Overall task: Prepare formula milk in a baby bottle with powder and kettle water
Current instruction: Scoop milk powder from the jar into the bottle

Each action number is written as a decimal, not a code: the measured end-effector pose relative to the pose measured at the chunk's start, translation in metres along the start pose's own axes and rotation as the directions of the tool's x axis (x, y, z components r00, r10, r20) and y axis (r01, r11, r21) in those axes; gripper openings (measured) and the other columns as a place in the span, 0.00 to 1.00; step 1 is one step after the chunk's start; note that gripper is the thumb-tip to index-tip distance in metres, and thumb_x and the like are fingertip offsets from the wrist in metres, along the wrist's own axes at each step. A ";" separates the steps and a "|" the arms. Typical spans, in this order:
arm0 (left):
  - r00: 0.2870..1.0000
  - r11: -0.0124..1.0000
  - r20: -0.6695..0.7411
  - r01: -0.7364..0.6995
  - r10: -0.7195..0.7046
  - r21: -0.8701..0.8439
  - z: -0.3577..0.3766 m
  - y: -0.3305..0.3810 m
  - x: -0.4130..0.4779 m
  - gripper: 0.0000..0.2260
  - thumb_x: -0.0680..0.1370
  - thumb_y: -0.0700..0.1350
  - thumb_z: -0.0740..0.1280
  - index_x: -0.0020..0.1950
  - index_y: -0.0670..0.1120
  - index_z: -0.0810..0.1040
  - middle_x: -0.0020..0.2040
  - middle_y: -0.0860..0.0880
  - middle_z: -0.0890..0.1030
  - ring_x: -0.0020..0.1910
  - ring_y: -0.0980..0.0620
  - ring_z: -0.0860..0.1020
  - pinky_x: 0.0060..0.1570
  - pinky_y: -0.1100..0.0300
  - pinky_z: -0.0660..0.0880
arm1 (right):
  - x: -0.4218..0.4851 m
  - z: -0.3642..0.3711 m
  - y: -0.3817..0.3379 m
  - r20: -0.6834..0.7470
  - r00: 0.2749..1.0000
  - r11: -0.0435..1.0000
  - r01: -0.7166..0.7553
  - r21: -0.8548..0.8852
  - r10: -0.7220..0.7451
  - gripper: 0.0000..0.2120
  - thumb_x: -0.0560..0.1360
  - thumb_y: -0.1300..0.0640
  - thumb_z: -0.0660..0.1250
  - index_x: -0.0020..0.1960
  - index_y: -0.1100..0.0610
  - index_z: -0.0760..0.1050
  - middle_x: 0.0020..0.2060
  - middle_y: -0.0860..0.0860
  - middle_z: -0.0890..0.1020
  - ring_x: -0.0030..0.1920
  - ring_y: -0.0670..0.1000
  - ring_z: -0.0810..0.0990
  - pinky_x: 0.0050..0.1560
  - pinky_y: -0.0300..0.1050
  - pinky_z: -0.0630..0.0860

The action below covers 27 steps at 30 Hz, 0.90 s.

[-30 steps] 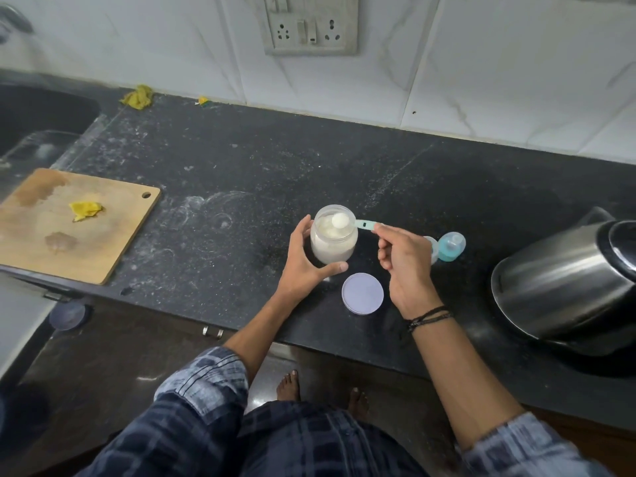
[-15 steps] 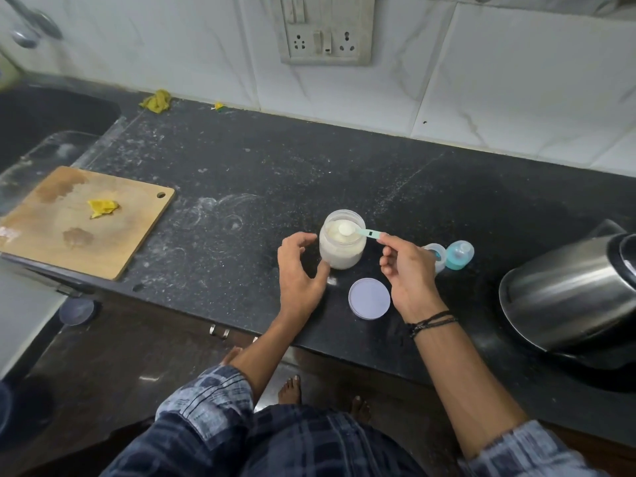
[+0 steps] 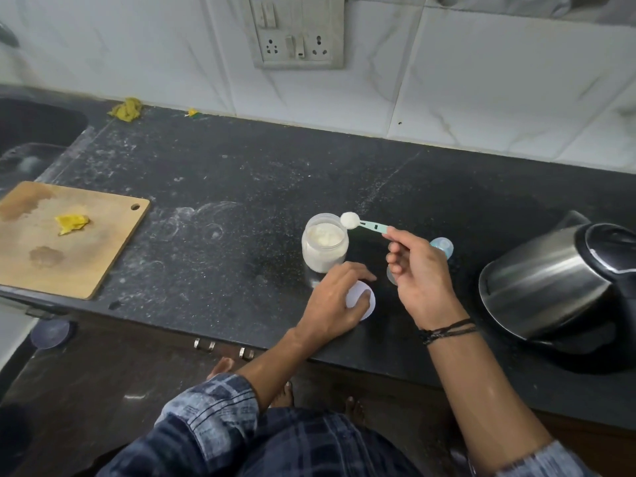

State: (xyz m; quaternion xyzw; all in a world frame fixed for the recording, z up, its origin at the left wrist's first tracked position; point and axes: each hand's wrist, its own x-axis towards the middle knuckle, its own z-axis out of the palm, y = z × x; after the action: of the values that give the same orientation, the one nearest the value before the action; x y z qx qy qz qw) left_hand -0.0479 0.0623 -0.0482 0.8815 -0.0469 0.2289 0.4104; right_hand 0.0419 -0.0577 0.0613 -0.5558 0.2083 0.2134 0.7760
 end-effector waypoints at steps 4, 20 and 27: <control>0.997 0.994 0.017 0.077 -0.076 -0.083 0.012 0.008 0.014 0.12 0.78 0.46 0.69 0.61 0.46 0.80 0.58 0.52 0.79 0.59 0.56 0.77 0.62 0.64 0.73 | -0.001 -0.030 -0.015 -0.048 0.997 0.998 0.054 -0.016 -0.055 0.05 0.75 0.61 0.76 0.47 0.64 0.84 0.29 0.50 0.78 0.27 0.45 0.73 0.23 0.35 0.65; 0.901 0.886 0.224 0.416 -0.372 -0.204 0.049 0.028 0.068 0.40 0.70 0.50 0.82 0.78 0.47 0.68 0.73 0.50 0.71 0.72 0.52 0.72 0.73 0.51 0.71 | 0.007 -0.092 -0.012 -0.255 0.910 0.937 0.279 -0.208 -0.328 0.01 0.76 0.59 0.75 0.45 0.55 0.85 0.25 0.45 0.77 0.24 0.42 0.72 0.22 0.34 0.65; 0.901 0.894 0.212 0.414 -0.378 -0.168 0.055 0.028 0.077 0.35 0.71 0.50 0.82 0.74 0.47 0.72 0.70 0.50 0.74 0.69 0.53 0.73 0.70 0.53 0.71 | 0.007 -0.096 -0.007 -0.223 0.839 0.840 0.400 -0.366 -0.497 0.02 0.77 0.61 0.74 0.47 0.56 0.85 0.27 0.44 0.78 0.27 0.43 0.73 0.27 0.34 0.70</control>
State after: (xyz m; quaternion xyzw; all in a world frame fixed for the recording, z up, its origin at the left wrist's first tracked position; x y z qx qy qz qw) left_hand 0.0331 0.0108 -0.0247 0.8409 0.0748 0.0562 0.5330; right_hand 0.0437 -0.1502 0.0345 -0.7285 0.1541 -0.0368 0.6665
